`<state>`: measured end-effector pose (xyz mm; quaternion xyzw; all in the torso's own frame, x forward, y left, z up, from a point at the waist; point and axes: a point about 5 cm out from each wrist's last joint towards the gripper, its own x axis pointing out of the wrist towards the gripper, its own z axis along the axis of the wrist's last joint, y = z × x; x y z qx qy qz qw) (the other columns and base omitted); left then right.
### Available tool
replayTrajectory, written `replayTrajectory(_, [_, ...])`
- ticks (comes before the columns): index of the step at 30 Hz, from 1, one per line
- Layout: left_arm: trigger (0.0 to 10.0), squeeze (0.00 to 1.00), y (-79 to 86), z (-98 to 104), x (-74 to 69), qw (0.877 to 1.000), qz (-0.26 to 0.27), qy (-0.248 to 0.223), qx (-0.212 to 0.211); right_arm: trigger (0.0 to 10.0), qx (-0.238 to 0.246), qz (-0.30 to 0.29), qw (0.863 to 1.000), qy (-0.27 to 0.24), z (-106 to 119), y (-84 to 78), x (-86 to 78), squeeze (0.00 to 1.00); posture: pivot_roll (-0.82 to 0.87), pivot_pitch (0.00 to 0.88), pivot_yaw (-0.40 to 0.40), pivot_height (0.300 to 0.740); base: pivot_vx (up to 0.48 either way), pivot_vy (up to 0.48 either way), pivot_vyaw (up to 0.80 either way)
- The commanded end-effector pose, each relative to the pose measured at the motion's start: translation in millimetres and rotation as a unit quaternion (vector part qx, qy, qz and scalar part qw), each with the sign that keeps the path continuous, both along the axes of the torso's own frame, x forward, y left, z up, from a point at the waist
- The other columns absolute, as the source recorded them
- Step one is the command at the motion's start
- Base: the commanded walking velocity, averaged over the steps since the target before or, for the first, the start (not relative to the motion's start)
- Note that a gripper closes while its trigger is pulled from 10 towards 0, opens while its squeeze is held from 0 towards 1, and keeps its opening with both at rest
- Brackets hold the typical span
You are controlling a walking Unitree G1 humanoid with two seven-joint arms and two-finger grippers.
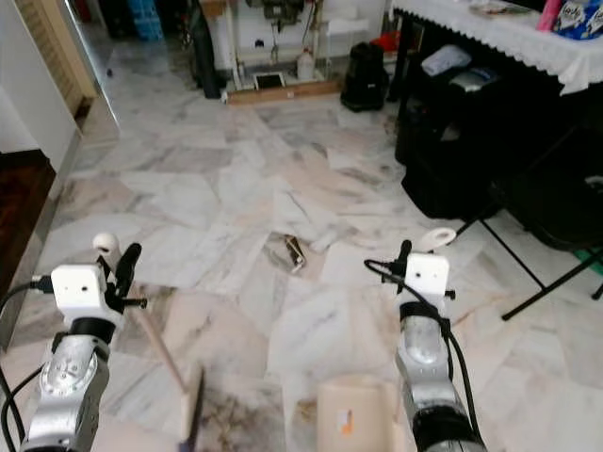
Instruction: Sweep floor
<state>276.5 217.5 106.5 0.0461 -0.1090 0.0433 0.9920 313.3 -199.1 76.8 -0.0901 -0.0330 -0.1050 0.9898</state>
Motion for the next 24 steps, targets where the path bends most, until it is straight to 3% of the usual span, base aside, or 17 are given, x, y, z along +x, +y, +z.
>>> replayTrajectory(1, [10.0,0.00,3.2,5.2,-1.5,1.000,0.008,-0.011,0.009,10.0,0.014,0.006,0.999,-0.032,13.0,5.3,6.2,0.00,0.04,0.000,0.050,0.740,0.000,0.000,-0.58])
replayTrajectory(3, [10.0,0.00,2.8,5.9,-1.0,1.000,0.007,-0.011,0.010,10.0,0.029,0.009,0.999,-0.034,14.1,6.7,7.6,0.00,0.03,0.000,0.053,0.740,0.000,0.000,-0.80])
replayTrajectory(8, [10.0,0.00,3.8,7.8,1.4,1.000,0.006,-0.013,0.009,10.0,0.016,0.018,0.999,-0.036,15.1,10.2,8.5,0.00,0.03,0.000,0.053,0.740,0.000,0.000,-0.80])
replayTrajectory(13, [10.0,0.00,2.7,5.9,0.7,1.000,0.007,-0.006,0.008,10.0,0.009,0.029,0.999,-0.044,18.7,17.0,9.1,0.00,0.03,0.000,0.054,0.740,0.000,0.000,0.00])
replayTrajectory(24, [10.0,0.00,4.9,6.2,-0.6,1.000,0.010,-0.006,0.011,10.0,0.006,0.030,0.999,-0.040,16.2,17.2,8.7,0.00,0.04,0.000,0.055,0.740,0.283,0.000,0.00])
